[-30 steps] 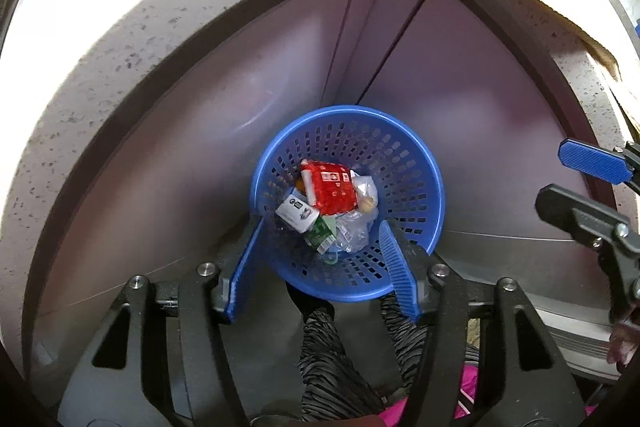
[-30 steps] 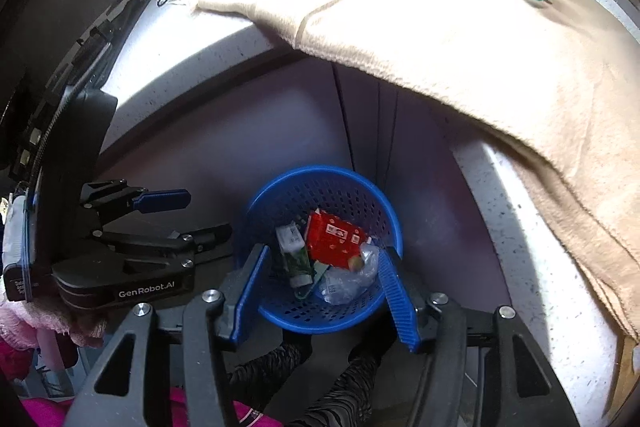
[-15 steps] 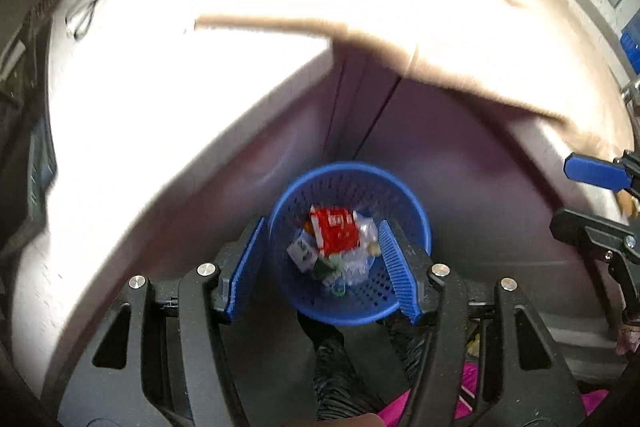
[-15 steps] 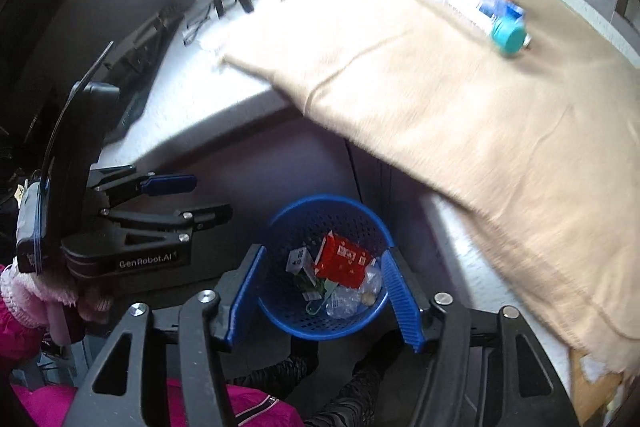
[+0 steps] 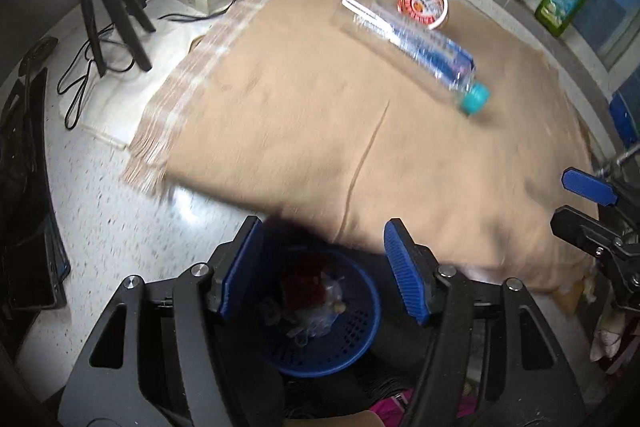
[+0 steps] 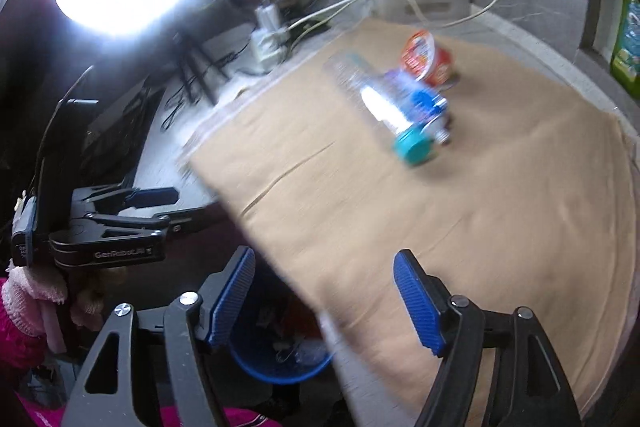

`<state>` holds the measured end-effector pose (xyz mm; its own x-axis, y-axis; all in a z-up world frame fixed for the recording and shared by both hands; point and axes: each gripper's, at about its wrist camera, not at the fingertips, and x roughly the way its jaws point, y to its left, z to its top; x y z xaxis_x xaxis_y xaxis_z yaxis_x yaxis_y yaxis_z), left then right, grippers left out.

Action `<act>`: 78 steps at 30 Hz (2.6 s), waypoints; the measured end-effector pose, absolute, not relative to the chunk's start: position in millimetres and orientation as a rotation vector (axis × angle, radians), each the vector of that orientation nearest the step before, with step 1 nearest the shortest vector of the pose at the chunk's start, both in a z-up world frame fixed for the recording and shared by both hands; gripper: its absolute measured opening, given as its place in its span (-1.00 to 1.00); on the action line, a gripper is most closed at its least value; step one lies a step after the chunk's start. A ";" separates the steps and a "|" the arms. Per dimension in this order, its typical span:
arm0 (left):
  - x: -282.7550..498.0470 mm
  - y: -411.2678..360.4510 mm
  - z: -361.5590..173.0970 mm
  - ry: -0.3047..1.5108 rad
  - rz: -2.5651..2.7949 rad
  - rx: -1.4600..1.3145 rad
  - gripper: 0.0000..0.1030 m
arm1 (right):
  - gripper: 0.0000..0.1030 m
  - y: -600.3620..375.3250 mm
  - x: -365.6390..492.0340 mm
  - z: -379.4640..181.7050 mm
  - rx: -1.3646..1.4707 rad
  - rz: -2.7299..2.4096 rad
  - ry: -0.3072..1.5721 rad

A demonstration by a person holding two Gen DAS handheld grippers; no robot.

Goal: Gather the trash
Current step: 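Raise both tools back over the cloth, then grasp the clear plastic bottle with the left tool while the right tool grasps the toothpaste tube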

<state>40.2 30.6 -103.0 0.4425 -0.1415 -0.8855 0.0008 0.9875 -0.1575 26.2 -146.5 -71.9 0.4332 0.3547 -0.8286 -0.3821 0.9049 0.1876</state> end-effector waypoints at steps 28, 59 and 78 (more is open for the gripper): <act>213.9 -24.6 -96.3 1.198 -0.040 -0.508 0.39 | 0.26 -222.1 211.7 -93.2 0.102 0.494 1.119; 231.4 -1.6 -135.1 1.242 0.038 -0.636 0.18 | 0.04 -197.2 263.7 -137.8 0.167 0.581 1.243; 197.2 45.9 -131.0 1.207 0.043 -0.589 0.17 | -0.94 -134.3 245.2 -138.9 -0.002 0.630 1.229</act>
